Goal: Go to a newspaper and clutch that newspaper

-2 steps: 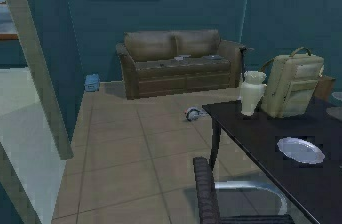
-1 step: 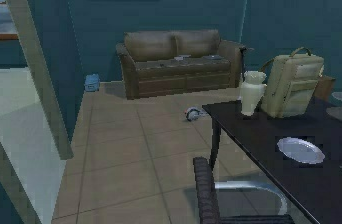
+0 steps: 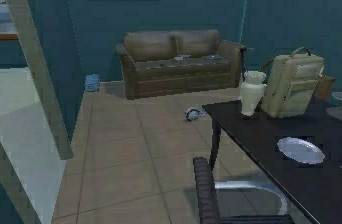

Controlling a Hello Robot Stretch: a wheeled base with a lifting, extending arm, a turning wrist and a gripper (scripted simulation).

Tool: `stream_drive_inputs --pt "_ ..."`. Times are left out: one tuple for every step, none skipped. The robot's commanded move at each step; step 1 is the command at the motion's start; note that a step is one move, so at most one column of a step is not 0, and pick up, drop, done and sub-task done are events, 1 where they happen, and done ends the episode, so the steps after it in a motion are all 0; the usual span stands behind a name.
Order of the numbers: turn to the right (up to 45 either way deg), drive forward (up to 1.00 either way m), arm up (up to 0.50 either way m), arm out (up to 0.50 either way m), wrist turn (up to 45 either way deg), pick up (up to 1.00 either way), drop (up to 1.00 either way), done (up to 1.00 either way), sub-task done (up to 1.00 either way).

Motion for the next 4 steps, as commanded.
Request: stream_drive_inputs --pt "0.0 0.00 -0.30 0.00 0.0 0.00 0.00 0.00 0.00" --pt "0.0 0.00 0.00 0.00 0.0 1.00 0.00 0.00 0.00" --pt "0.0 0.00 0.10 0.00 0.0 0.00 0.00 0.00 0.00" --pt "0.0 0.00 0.00 0.00 0.0 0.00 0.00 1.00 0.00"
